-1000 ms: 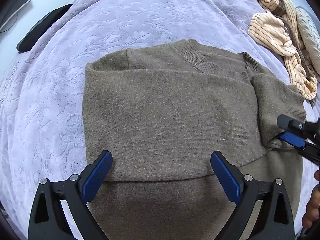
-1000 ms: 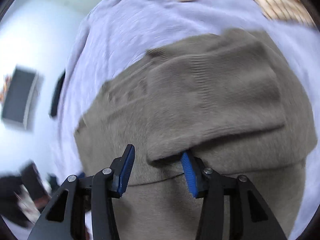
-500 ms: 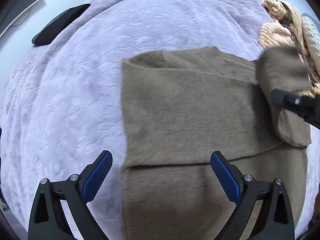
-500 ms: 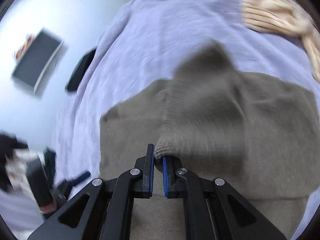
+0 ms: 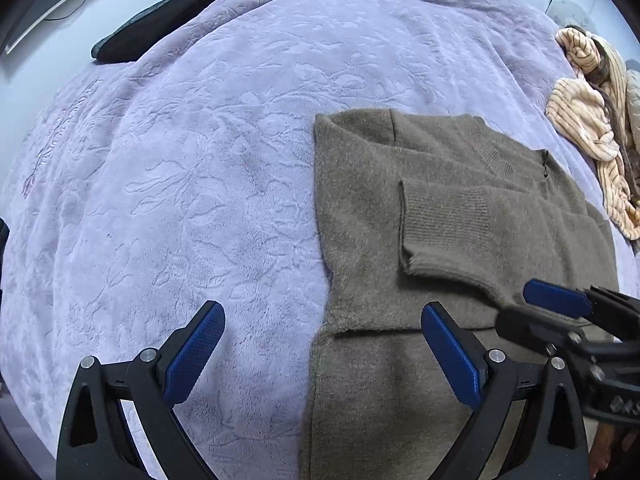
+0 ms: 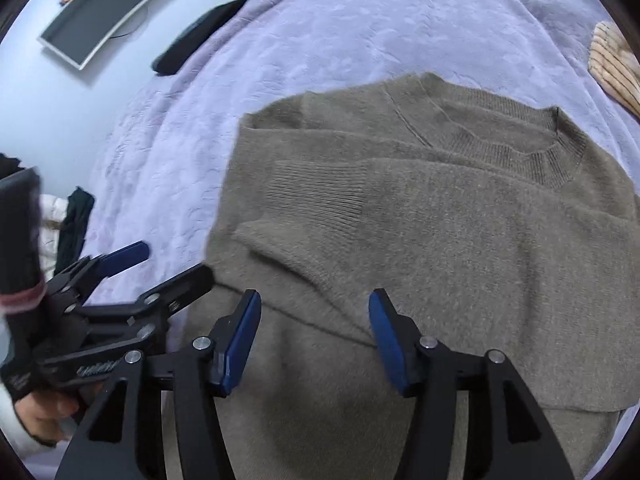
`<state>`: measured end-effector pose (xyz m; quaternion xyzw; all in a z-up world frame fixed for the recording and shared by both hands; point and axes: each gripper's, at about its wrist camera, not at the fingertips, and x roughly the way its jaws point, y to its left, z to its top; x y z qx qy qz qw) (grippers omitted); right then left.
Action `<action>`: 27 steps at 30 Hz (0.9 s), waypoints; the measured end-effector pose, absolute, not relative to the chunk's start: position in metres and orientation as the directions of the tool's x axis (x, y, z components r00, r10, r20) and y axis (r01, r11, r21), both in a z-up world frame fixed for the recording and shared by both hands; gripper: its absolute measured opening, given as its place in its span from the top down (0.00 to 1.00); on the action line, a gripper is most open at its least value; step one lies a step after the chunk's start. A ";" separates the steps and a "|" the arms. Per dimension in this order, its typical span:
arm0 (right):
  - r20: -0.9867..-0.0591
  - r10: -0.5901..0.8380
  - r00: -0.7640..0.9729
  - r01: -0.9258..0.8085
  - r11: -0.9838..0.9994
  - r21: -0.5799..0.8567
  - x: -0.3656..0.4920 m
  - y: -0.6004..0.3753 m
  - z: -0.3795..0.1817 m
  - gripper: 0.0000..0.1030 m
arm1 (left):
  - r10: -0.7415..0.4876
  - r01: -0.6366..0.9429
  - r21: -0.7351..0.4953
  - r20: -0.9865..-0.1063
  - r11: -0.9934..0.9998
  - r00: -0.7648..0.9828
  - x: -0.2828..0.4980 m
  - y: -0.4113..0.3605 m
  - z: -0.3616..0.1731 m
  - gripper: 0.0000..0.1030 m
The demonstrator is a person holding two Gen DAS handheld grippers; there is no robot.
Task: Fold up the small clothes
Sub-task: 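Grasp the sweater side edge with the right gripper and fold it inward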
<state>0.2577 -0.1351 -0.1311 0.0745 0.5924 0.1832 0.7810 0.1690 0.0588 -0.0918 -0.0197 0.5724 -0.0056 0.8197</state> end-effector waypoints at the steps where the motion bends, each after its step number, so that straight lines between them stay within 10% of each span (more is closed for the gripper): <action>1: -0.891 0.392 0.230 -0.205 0.914 0.349 0.254 -0.138 -0.125 0.42 | -0.036 -0.012 -0.043 -0.937 0.999 0.348 0.169 0.057 -0.089 0.04; 13: -0.842 0.361 0.402 0.494 0.688 0.531 0.170 -0.377 -0.134 0.47 | -0.057 0.062 -0.038 -0.934 0.997 0.354 0.209 0.004 -0.092 0.04; 20: -0.745 0.375 0.551 0.587 0.461 0.666 0.156 -0.437 -0.155 0.48 | 0.006 0.093 0.036 -0.953 0.995 0.303 0.225 -0.023 -0.120 0.04; 24: -0.737 0.346 0.581 0.598 0.433 0.674 0.159 -0.443 -0.157 0.90 | 0.025 0.101 0.056 -0.958 0.993 0.287 0.217 -0.028 -0.125 0.04; 27: -0.726 0.335 0.601 0.600 0.411 0.686 0.149 -0.451 -0.160 0.91 | 0.034 0.134 0.076 -0.956 0.988 0.293 0.204 -0.035 -0.126 0.04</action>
